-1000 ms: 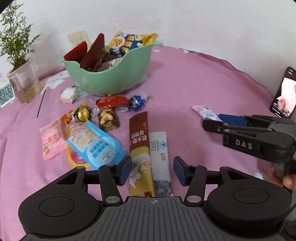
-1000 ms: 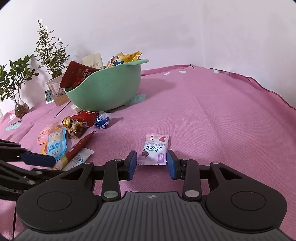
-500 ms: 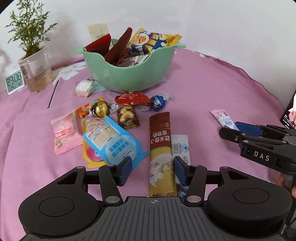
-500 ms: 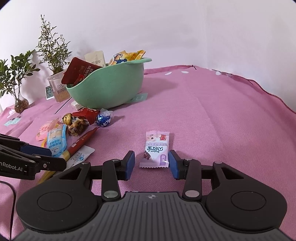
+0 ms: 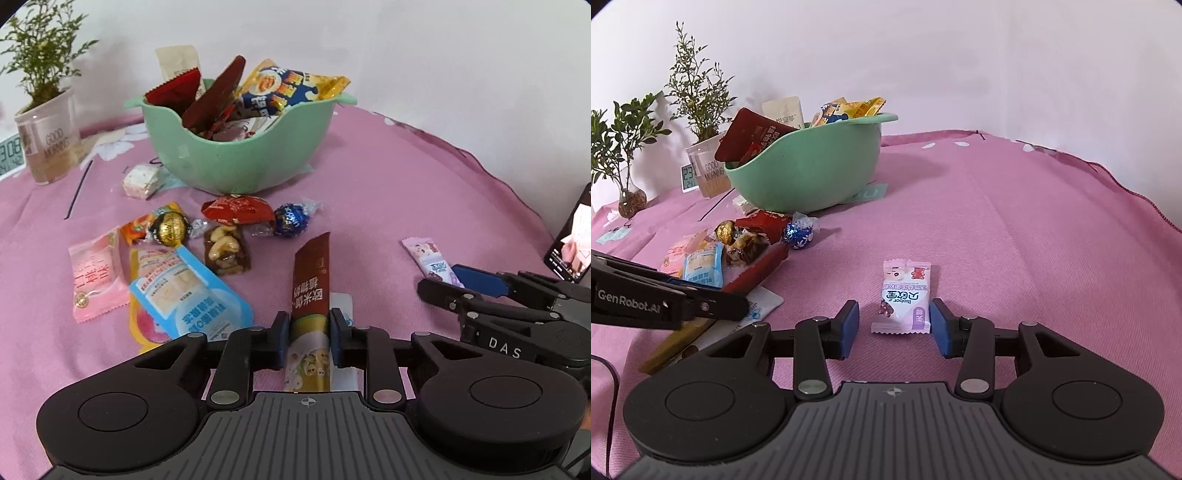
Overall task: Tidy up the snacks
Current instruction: 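Close right gripper on pink-white candy packet while left gripper lifts drink stick, then carry both snacks to the green bowl and open right gripper over it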
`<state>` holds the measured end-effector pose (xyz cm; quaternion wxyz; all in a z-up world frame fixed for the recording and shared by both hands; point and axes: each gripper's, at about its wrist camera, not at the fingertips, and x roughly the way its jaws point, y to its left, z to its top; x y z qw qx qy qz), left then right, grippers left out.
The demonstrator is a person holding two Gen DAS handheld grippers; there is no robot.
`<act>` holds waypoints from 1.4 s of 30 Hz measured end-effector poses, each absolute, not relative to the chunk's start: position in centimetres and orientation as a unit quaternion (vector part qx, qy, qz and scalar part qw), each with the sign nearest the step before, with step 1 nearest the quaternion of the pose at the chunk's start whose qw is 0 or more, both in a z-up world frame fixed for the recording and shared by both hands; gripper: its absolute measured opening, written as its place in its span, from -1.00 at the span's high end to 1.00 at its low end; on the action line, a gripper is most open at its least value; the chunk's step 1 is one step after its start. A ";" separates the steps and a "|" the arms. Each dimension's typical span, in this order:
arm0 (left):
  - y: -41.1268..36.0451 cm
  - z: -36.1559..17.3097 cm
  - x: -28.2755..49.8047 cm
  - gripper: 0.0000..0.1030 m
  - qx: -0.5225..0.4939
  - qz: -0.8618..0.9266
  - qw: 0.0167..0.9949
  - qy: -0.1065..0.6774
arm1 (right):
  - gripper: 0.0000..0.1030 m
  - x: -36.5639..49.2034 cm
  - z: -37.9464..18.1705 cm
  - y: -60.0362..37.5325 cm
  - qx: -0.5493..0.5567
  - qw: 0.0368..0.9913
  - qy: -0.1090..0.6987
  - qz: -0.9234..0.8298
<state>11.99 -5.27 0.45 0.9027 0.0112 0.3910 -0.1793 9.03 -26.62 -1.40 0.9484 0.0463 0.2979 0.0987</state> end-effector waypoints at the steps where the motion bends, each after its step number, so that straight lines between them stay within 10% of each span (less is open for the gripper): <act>1: -5.3 0.5 11.8 -0.61 0.016 -0.175 0.905 0.388 | 0.22 9.0 -1.4 -26.7 0.048 0.948 0.298 0.098; 42: 1.3 13.7 17.0 -0.61 -0.034 -0.157 0.952 0.262 | 0.23 18.1 8.7 -20.4 0.061 0.957 0.157 0.235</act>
